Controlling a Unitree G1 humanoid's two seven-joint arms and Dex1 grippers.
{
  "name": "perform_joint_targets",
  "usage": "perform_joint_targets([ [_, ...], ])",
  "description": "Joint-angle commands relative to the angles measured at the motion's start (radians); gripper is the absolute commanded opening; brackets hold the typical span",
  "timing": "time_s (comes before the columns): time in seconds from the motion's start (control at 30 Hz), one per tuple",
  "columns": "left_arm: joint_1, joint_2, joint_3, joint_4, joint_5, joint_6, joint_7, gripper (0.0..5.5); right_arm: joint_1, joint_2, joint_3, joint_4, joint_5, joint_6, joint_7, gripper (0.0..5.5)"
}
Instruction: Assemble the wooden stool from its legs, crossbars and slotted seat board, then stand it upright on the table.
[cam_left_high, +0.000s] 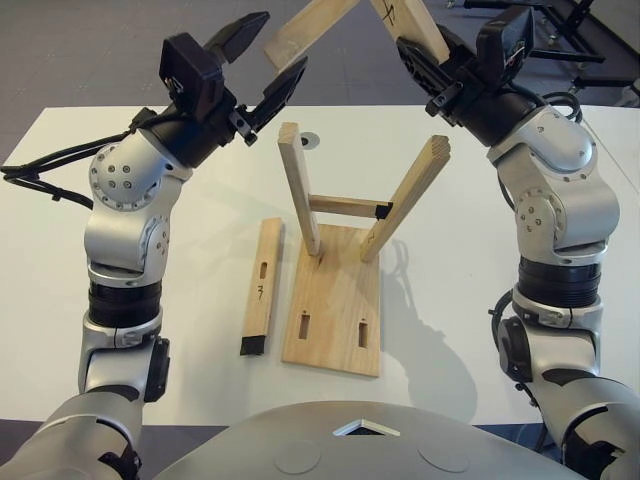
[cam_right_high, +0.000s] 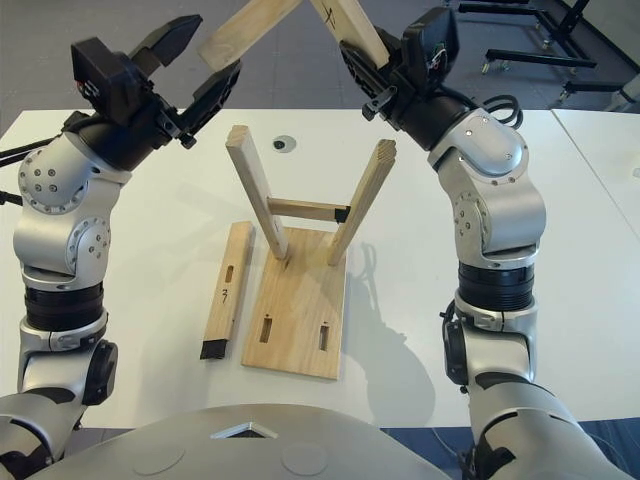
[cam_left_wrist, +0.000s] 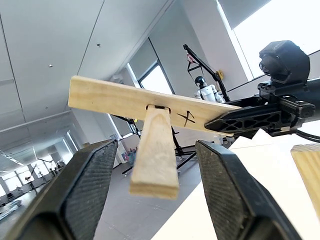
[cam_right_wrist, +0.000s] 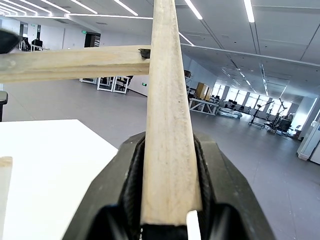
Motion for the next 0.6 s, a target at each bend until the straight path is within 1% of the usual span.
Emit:
perform_joint_targets([
  [0.03, 0.024, 0.039, 0.076, -0.080, -0.143, 0.006, -0.078, 2.85, -0.033, -0.012, -0.055, 0.091, 0.008, -0.032, 0.001, 1.12],
  [0.17, 0.029, 0.070, 0.200, -0.076, -0.255, 0.007, -0.084, 2.85, -0.085, -0.022, -0.119, 0.161, 0.033, -0.045, -0.004, 1.12],
  [0.23, 0.032, 0.076, 0.243, -0.060, -0.290, -0.002, -0.088, 2.85, -0.113, -0.030, -0.154, 0.176, 0.065, -0.042, 0.004, 1.12],
  [0.3, 0.034, 0.068, 0.272, -0.042, -0.316, -0.020, -0.090, 2.85, -0.143, -0.031, -0.202, 0.173, 0.142, -0.004, 0.020, 1.12],
  [0.4, 0.051, 0.050, 0.266, -0.021, -0.323, -0.048, -0.106, 2.85, -0.181, -0.006, -0.274, 0.130, 0.374, 0.121, 0.048, 1.12],
  [0.5, 0.055, 0.039, 0.239, -0.013, -0.311, -0.061, -0.111, 2.85, -0.192, 0.029, -0.319, 0.099, 0.585, 0.231, 0.015, 1.12],
  [0.6, 0.057, 0.033, 0.201, -0.017, -0.321, -0.058, -0.139, 2.85, -0.140, 0.058, -0.333, 0.039, 0.964, 0.405, 0.003, 1.12],
])
